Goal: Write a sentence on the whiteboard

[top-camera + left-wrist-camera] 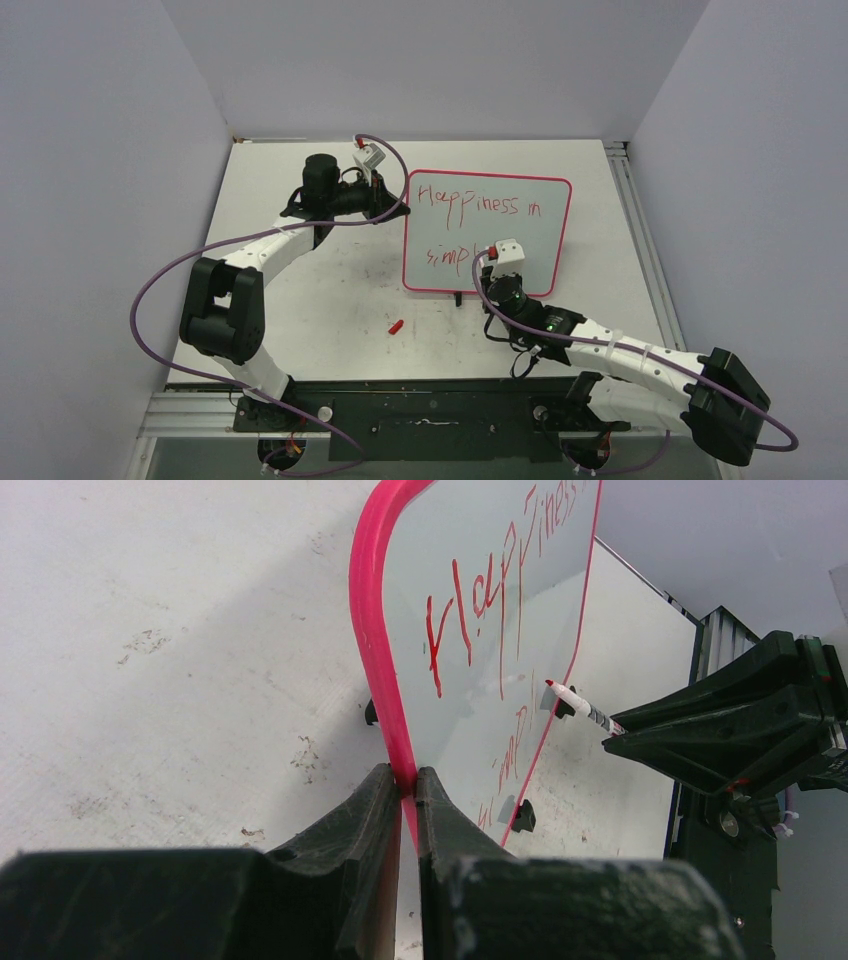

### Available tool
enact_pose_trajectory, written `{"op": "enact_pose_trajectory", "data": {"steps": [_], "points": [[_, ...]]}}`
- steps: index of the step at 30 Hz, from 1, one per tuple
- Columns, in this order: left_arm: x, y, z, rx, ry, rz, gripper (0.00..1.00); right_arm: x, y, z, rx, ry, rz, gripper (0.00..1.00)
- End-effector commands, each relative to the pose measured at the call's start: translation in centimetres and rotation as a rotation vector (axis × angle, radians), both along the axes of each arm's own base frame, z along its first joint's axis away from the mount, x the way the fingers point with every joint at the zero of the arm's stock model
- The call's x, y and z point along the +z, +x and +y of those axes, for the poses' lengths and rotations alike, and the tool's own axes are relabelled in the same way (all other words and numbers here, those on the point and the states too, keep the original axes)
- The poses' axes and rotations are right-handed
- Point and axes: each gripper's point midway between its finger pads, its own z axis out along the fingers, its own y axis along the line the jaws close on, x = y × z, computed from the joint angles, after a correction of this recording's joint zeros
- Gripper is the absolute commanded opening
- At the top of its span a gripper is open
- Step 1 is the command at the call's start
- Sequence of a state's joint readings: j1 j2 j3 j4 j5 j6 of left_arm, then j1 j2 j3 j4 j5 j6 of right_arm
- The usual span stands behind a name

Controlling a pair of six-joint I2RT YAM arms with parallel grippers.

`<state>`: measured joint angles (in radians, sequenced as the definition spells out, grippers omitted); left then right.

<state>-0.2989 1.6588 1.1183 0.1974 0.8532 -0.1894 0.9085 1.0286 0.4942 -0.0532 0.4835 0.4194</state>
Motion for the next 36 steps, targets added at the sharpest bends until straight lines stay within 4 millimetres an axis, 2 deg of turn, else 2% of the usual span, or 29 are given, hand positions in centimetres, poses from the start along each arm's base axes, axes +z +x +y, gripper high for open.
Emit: {"op": "enact_pose_trajectory", "data": {"steps": [1, 15, 22, 24, 31, 36], "points": [[4.0, -0.2, -0.1, -0.031, -0.041, -0.120, 0.00, 2.0, 1.3, 0.2, -0.033, 0.033, -0.058, 0.05], [4.2, -0.2, 0.0, -0.031, -0.042, -0.124, 0.00, 0.7, 1.9, 0.1, -0.037, 0.027, -0.036, 0.05], [4.2, -0.3, 0.0, -0.031, -0.043, -0.124, 0.00, 3.2, 1.3, -0.7, -0.039, 0.079, -0.094, 0.05], [4.2, -0.3, 0.0, -0.031, -0.043, -0.125, 0.00, 3.3, 1.0, -1.4, -0.055, 0.072, -0.091, 0.05], [4.1, -0.3, 0.0, -0.030, -0.042, -0.123, 0.00, 0.9, 0.4, -2.1, -0.088, 0.048, -0.026, 0.05], [4.2, -0.3, -0.1, -0.031, -0.042, -0.123, 0.00, 0.2, 0.1, -2.2, -0.094, 0.054, -0.006, 0.05]]}}
